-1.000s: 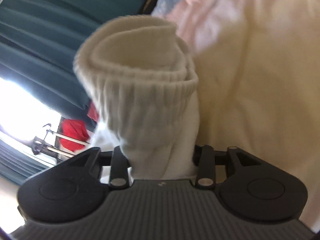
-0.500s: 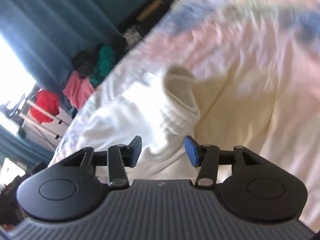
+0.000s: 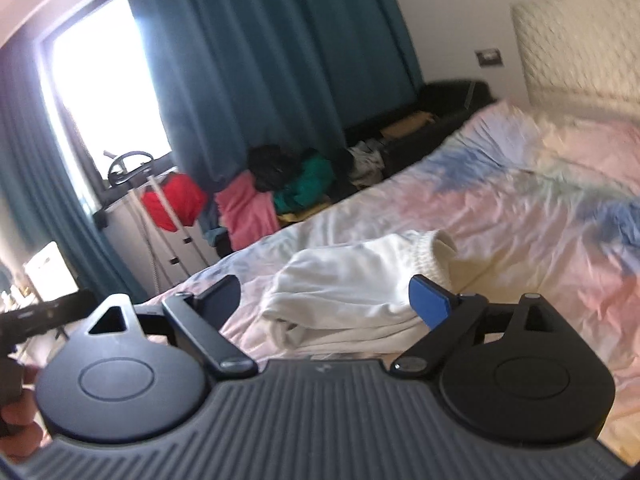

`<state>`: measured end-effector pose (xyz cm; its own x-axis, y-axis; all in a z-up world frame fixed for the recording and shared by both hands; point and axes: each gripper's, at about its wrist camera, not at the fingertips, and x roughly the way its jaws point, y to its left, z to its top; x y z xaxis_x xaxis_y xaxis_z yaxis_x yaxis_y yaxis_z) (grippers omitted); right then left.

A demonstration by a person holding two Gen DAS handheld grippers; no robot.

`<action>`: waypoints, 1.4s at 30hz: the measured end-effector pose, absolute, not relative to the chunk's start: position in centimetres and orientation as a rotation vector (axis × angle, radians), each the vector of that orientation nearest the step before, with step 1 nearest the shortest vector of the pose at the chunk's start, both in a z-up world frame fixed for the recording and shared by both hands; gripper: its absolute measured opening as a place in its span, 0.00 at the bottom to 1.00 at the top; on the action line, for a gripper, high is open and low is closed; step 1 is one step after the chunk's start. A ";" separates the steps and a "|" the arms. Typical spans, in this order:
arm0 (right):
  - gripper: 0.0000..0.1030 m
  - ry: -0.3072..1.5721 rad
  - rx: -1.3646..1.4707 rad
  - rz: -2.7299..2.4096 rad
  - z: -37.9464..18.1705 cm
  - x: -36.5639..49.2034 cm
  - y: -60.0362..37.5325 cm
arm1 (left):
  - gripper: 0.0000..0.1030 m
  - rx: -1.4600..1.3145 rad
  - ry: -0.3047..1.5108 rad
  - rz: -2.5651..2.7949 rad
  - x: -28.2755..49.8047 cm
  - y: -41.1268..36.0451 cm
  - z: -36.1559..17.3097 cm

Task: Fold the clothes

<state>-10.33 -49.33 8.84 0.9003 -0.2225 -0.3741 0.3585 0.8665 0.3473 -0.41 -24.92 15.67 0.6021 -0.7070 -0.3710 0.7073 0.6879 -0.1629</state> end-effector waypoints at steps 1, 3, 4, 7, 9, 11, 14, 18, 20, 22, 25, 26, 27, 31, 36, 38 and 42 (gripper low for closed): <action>0.90 0.326 0.404 -0.308 9.0 -10.8 -48.4 | 1.00 0.007 0.411 -0.805 -1.5 -24.3 15.8; 0.90 0.315 0.366 -0.301 9.2 -11.7 -46.7 | 1.00 0.017 0.383 -0.769 -3.3 -23.1 15.8; 0.90 0.310 0.349 -0.297 9.2 -12.2 -45.8 | 1.00 0.018 0.376 -0.756 -4.1 -22.6 15.7; 0.90 0.301 0.312 -0.301 8.5 -13.4 -43.4 | 1.00 0.014 0.363 -0.735 -6.3 -21.2 15.2; 0.90 0.300 0.287 -0.302 7.8 -13.9 -42.0 | 1.00 0.014 0.357 -0.719 -7.5 -20.2 14.6; 0.90 0.297 0.257 -0.314 6.9 -14.3 -40.6 | 1.00 0.028 0.360 -0.695 -8.3 -19.5 13.9; 0.90 0.304 0.225 -0.328 5.7 -14.6 -39.1 | 1.00 0.049 0.358 -0.669 -9.3 -18.1 12.8; 0.90 0.308 0.219 -0.327 4.3 -14.5 -38.1 | 1.00 0.065 0.358 -0.651 -9.5 -16.7 11.3; 0.90 0.305 0.211 -0.329 3.6 -14.3 -37.6 | 1.00 0.075 0.351 -0.647 -9.6 -16.5 10.5; 0.90 0.297 0.194 -0.332 3.1 -14.0 -37.2 | 1.00 0.074 0.354 -0.641 -9.2 -16.7 9.7; 0.90 0.290 0.192 -0.341 2.2 -13.7 -36.8 | 1.00 0.076 0.364 -0.632 -8.4 -17.2 8.6; 0.90 0.292 0.187 -0.345 1.9 -13.6 -36.6 | 1.00 0.084 0.367 -0.634 -8.2 -17.5 8.3; 0.90 0.294 0.180 -0.348 1.5 -13.5 -36.5 | 1.00 0.092 0.367 -0.634 -8.0 -17.8 8.0; 0.90 0.321 0.160 -0.362 0.3 -12.9 -36.3 | 1.00 0.086 0.383 -0.636 -7.5 -18.3 6.9; 0.90 0.309 0.163 -0.391 0.0 -12.9 -36.3 | 1.00 0.105 0.402 -0.624 -6.8 -19.0 5.9; 0.90 0.307 0.160 -0.399 -0.1 -12.9 -36.3 | 1.00 0.109 0.406 -0.617 -6.6 -19.1 5.8; 0.90 0.299 0.155 -0.413 -0.1 -13.1 -36.2 | 1.00 0.116 0.406 -0.606 -6.6 -19.1 5.6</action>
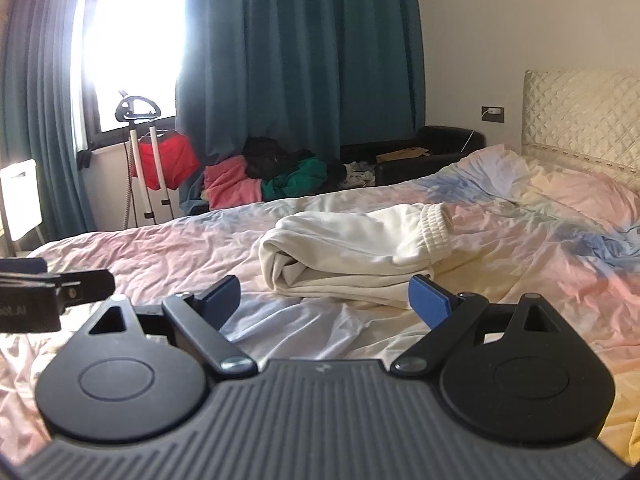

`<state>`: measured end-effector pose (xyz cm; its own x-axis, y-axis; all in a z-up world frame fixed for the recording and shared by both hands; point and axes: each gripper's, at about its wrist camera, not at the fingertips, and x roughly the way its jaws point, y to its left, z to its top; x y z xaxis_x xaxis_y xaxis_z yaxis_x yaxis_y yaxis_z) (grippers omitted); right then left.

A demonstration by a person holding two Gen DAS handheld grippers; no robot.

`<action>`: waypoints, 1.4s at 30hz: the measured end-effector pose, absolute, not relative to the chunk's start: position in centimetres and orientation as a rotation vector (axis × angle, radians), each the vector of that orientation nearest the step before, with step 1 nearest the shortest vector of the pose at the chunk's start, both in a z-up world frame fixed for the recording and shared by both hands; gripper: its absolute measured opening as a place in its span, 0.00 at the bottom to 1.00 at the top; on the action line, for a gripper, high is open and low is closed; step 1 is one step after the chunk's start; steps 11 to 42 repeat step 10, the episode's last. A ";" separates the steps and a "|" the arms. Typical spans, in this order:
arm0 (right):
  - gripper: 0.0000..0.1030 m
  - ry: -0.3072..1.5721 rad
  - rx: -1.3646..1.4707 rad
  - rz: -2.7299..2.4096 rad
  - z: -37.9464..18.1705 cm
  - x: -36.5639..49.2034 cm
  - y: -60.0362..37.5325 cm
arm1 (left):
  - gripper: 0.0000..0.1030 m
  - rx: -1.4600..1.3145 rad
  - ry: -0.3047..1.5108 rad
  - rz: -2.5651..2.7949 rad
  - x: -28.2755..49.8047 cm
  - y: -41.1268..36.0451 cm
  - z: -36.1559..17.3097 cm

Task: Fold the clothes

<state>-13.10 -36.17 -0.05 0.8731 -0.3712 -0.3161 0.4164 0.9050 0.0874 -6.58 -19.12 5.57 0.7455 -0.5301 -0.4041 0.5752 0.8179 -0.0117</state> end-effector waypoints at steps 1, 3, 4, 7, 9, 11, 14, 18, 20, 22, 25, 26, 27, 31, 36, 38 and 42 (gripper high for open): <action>0.90 0.297 0.157 -0.412 -0.1 -13.1 -36.2 | 1.00 0.119 0.405 -0.604 -6.6 -19.1 5.6; 0.90 0.304 0.162 -0.411 -0.1 -13.1 -36.3 | 1.00 0.122 0.401 -0.602 -6.6 -19.1 5.6; 0.90 0.310 0.165 -0.410 -0.1 -13.0 -36.3 | 1.00 0.121 0.402 -0.603 -6.6 -19.1 5.6; 0.90 0.327 0.176 -0.413 -0.1 -12.8 -36.7 | 1.00 0.117 0.405 -0.605 -6.6 -19.2 5.6; 0.90 0.333 0.179 -0.416 -0.2 -12.6 -36.7 | 1.00 0.116 0.405 -0.605 -6.6 -19.1 5.6; 0.90 0.335 0.179 -0.419 -0.2 -12.6 -36.7 | 1.00 0.116 0.404 -0.604 -6.6 -19.1 5.6; 0.90 0.335 0.179 -0.419 -0.2 -12.6 -36.7 | 1.00 0.116 0.404 -0.604 -6.6 -19.1 5.6; 0.90 0.335 0.179 -0.419 -0.2 -12.6 -36.7 | 1.00 0.116 0.404 -0.604 -6.6 -19.1 5.6; 0.90 0.335 0.179 -0.419 -0.2 -12.6 -36.7 | 1.00 0.116 0.404 -0.604 -6.6 -19.1 5.6; 0.90 0.335 0.179 -0.419 -0.2 -12.6 -36.7 | 1.00 0.116 0.404 -0.604 -6.6 -19.1 5.6; 0.90 0.335 0.179 -0.419 -0.2 -12.6 -36.7 | 1.00 0.116 0.404 -0.604 -6.6 -19.1 5.6; 0.90 0.335 0.179 -0.419 -0.2 -12.6 -36.7 | 1.00 0.116 0.404 -0.604 -6.6 -19.1 5.6; 0.90 0.335 0.179 -0.419 -0.2 -12.6 -36.7 | 1.00 0.116 0.404 -0.604 -6.6 -19.1 5.6; 0.90 0.335 0.179 -0.419 -0.2 -12.6 -36.7 | 1.00 0.116 0.404 -0.604 -6.6 -19.1 5.6; 0.90 0.335 0.179 -0.419 -0.2 -12.6 -36.7 | 1.00 0.116 0.404 -0.604 -6.6 -19.1 5.6; 0.90 0.335 0.179 -0.419 -0.2 -12.6 -36.7 | 1.00 0.116 0.404 -0.604 -6.6 -19.1 5.6; 0.90 0.335 0.179 -0.419 -0.2 -12.6 -36.7 | 1.00 0.116 0.404 -0.604 -6.6 -19.1 5.6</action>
